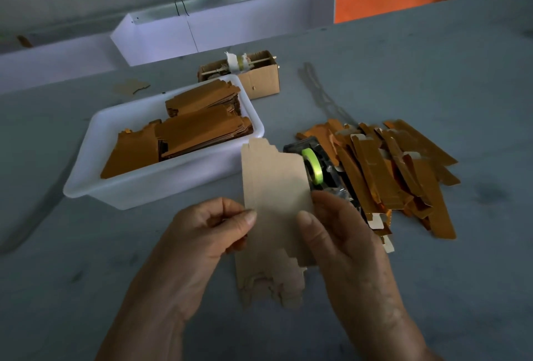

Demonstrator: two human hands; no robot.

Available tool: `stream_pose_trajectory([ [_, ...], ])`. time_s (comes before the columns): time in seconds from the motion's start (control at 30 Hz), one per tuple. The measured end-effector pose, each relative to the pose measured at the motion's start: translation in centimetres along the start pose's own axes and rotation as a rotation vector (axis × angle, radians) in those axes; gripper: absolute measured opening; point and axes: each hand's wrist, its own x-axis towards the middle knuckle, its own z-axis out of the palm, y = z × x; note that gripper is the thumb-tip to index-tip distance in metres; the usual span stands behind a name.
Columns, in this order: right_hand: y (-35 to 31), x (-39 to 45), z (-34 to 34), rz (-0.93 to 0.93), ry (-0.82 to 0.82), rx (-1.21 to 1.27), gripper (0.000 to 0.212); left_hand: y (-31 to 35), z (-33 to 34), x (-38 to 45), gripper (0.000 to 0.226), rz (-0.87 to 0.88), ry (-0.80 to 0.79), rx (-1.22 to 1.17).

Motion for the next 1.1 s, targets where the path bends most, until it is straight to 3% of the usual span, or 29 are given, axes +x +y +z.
stream_pose_trajectory([
  [0.17,0.1,0.5,-0.5,0.118,0.016,0.219,0.045,0.6,1.4,-0.3,0.026,-0.019,-0.049,-0.097],
  [0.27,0.6,0.2,-0.6,0.138,-0.011,0.26,0.046,1.0,3.0,-0.3,0.049,-0.016,0.009,-0.117],
  [0.4,1.1,0.0,-0.7,0.141,-0.045,0.313,0.034,1.1,3.7,-0.2,0.054,-0.019,0.065,-0.051],
  [0.63,1.8,-0.1,-0.9,0.1,-0.052,0.189,0.016,0.7,4.1,0.2,0.023,-0.023,0.075,0.043],
  [0.77,1.7,-0.6,-0.8,-0.035,0.039,-0.137,0.016,0.4,4.7,0.0,0.019,0.009,0.142,0.071],
  [0.87,1.5,-0.8,-0.8,-0.098,0.106,-0.251,0.022,0.5,5.6,-0.3,0.016,0.026,0.172,0.092],
  [0.97,1.3,-1.2,-0.6,-0.131,0.117,-0.271,0.024,0.6,6.2,-0.6,0.012,0.023,0.166,0.06],
  [1.1,0.6,-1.7,-0.3,-0.227,0.007,-0.152,0.017,0.9,6.5,-1.0,0.007,0.02,0.11,-0.016],
])
